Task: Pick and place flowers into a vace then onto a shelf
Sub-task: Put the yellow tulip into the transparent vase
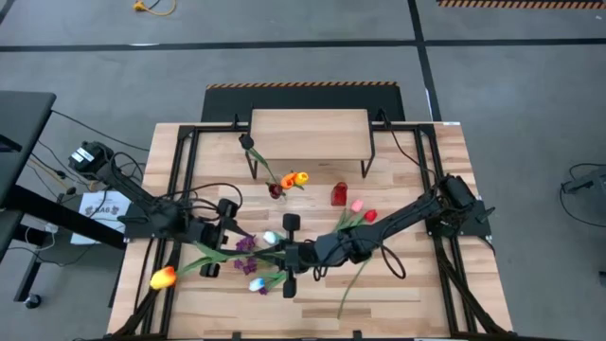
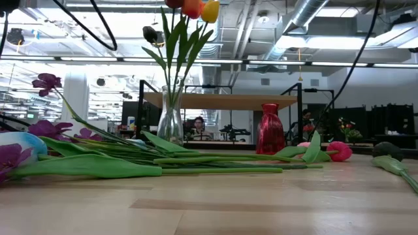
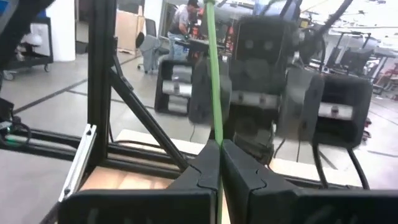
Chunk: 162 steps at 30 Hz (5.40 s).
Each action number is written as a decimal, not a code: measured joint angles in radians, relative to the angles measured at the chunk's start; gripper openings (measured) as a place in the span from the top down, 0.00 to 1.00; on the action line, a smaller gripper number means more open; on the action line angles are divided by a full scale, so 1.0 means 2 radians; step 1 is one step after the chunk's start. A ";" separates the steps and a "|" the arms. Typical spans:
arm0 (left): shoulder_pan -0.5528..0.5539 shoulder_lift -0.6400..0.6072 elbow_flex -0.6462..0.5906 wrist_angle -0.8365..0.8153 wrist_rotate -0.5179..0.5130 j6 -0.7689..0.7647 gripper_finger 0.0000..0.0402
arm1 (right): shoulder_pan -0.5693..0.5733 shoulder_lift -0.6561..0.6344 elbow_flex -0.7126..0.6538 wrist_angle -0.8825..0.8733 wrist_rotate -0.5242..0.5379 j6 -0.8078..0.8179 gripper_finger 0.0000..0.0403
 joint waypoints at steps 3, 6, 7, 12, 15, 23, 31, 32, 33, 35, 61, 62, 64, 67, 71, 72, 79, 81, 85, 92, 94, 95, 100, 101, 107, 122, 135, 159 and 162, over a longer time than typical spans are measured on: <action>0.000 -0.001 0.000 0.011 0.002 0.003 0.59 | 0.000 0.000 0.000 -0.008 0.003 0.000 1.00; 0.000 -0.002 0.000 0.015 -0.001 0.009 0.59 | -0.001 0.000 0.000 -0.007 0.004 0.000 1.00; 0.000 -0.002 0.000 0.016 -0.001 0.012 0.59 | -0.001 0.000 0.000 -0.008 0.004 0.000 1.00; 0.000 -0.002 0.000 0.023 -0.001 0.015 0.59 | -0.001 0.000 0.000 -0.011 0.006 0.000 1.00; 0.000 -0.002 0.000 0.025 -0.001 0.012 0.59 | -0.001 0.000 0.000 -0.012 0.008 0.000 1.00; -0.007 -0.002 0.000 -0.037 -0.029 0.009 0.59 | 0.005 0.000 0.000 -0.008 0.008 -0.006 1.00; -0.018 -0.002 0.000 -0.050 -0.035 0.006 0.59 | 0.009 0.000 0.000 -0.006 0.032 -0.015 1.00; -0.020 -0.002 0.000 -0.043 -0.033 0.006 0.59 | 0.009 0.000 0.000 -0.006 0.032 -0.014 1.00; -0.021 -0.002 0.000 -0.036 -0.029 0.007 0.59 | 0.009 0.000 0.000 -0.006 0.032 -0.013 1.00; -0.025 -0.002 0.000 -0.025 -0.025 0.011 0.59 | 0.008 0.000 0.000 -0.006 0.031 -0.013 1.00; -0.031 -0.005 0.000 0.021 -0.029 0.028 0.93 | 0.008 0.000 0.000 -0.026 0.032 -0.012 0.96; -0.031 -0.007 0.000 0.018 -0.030 0.028 0.96 | 0.008 0.000 0.000 -0.026 0.032 -0.012 0.94; -0.031 -0.013 0.000 0.010 -0.043 0.028 0.98 | 0.008 0.000 0.000 -0.028 0.032 -0.012 0.91; -0.031 -0.029 0.000 -0.022 -0.073 0.026 0.99 | 0.009 0.001 0.000 -0.036 0.041 -0.013 0.84; -0.031 -0.058 0.000 -0.071 -0.109 0.015 0.99 | 0.018 0.001 0.000 -0.033 0.073 -0.017 0.72; -0.031 -0.066 0.000 -0.085 -0.121 0.011 1.00 | 0.022 0.000 0.000 -0.033 0.084 -0.017 0.69; -0.043 -0.128 0.000 -0.172 -0.242 0.001 1.00 | 0.057 -0.018 0.000 -0.032 0.165 -0.034 0.49; -0.048 -0.141 0.000 -0.172 -0.277 0.011 1.00 | 0.071 -0.024 0.000 -0.034 0.185 -0.036 0.46; -0.052 -0.158 0.000 -0.172 -0.345 0.048 1.00 | 0.094 -0.027 0.000 -0.034 0.192 -0.039 0.43; -0.034 -0.156 0.000 -0.166 -0.375 0.067 1.00 | 0.122 -0.027 0.000 -0.048 0.193 -0.028 0.46; -0.019 -0.152 0.000 -0.158 -0.372 0.069 1.00 | 0.127 -0.027 0.000 -0.051 0.193 -0.020 0.47; -0.010 -0.150 0.000 -0.152 -0.365 0.069 1.00 | 0.129 -0.027 0.000 -0.052 0.193 -0.016 0.47; 0.041 -0.137 0.000 -0.150 -0.326 0.061 1.00 | 0.136 -0.026 0.000 -0.060 0.193 -0.013 0.50; 0.051 -0.137 0.000 -0.151 -0.323 0.057 1.00 | 0.138 -0.025 0.000 -0.062 0.193 -0.013 0.50; 0.108 -0.137 -0.002 -0.158 -0.261 0.030 1.00 | 0.147 -0.025 0.000 -0.074 0.193 0.000 0.50; 0.240 -0.112 -0.002 -0.212 -0.136 -0.063 1.00 | 0.167 -0.024 0.000 -0.082 0.193 0.000 0.49; 0.271 -0.049 -0.003 -0.169 -0.117 -0.075 1.00 | 0.166 -0.024 0.000 -0.083 0.191 0.001 0.49; 0.268 -0.049 0.091 -0.430 -0.103 -0.107 0.49 | 0.165 -0.024 0.000 -0.094 0.191 0.005 0.46; 0.268 -0.049 0.115 -0.496 -0.093 -0.114 0.43 | 0.165 -0.024 0.000 -0.094 0.191 0.005 0.45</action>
